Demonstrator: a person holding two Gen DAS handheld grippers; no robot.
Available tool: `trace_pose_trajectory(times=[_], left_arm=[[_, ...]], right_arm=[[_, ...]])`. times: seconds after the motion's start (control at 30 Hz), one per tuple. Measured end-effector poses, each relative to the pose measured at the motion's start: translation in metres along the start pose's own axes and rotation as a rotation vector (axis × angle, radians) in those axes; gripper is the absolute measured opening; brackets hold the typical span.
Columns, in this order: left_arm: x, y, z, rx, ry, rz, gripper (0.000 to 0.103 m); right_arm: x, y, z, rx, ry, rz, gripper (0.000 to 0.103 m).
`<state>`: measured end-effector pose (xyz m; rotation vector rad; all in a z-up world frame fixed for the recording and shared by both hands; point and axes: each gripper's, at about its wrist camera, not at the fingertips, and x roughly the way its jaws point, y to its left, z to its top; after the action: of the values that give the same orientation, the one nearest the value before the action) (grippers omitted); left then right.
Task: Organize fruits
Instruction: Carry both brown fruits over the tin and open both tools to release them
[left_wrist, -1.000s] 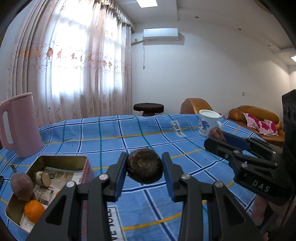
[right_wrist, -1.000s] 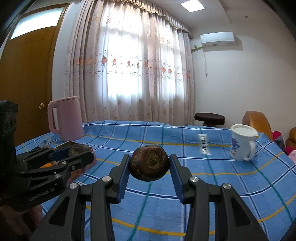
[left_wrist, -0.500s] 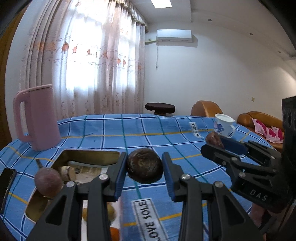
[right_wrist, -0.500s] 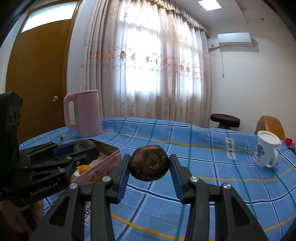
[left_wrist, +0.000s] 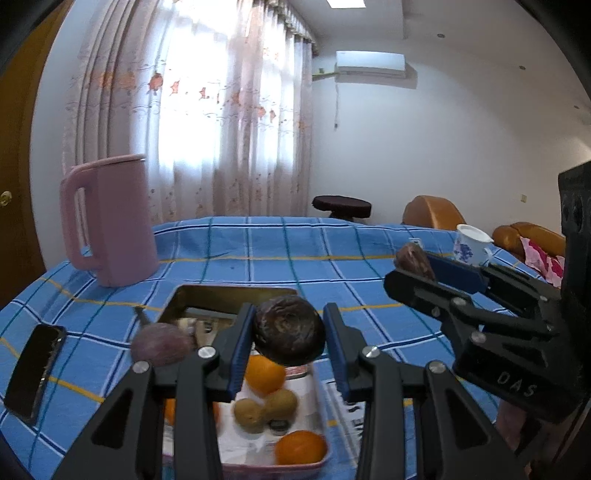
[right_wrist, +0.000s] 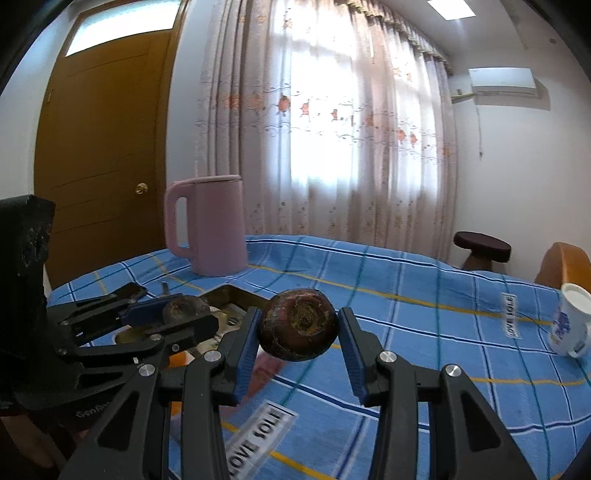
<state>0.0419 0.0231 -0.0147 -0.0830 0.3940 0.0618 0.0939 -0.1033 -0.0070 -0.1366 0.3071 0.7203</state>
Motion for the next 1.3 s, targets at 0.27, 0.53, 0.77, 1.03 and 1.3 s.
trace_pose_trajectory(times=[0.27, 0.53, 0.77, 1.03, 1.3], left_arm=[[-0.005, 0.025, -0.001, -0.025, 0.033, 0.028, 0.039], [0.0, 0.047, -0.012, -0.049, 0.093, 0.045, 0.039], [0.002, 0.053, -0.022, -0.026, 0.127, 0.056, 0.039], [0.004, 0.054, -0.03, 0.004, 0.157, 0.068, 0.04], [0.0, 0.053, -0.028, 0.027, 0.144, 0.113, 0.076]], right_arm=[[0.018, 0.026, 0.013, -0.025, 0.03, 0.058, 0.044], [0.045, 0.047, 0.014, -0.031, 0.112, 0.122, 0.044], [0.063, 0.051, 0.006, -0.017, 0.195, 0.152, 0.044], [0.078, 0.054, -0.002, -0.005, 0.311, 0.229, 0.044], [0.077, 0.053, -0.003, 0.008, 0.309, 0.23, 0.062]])
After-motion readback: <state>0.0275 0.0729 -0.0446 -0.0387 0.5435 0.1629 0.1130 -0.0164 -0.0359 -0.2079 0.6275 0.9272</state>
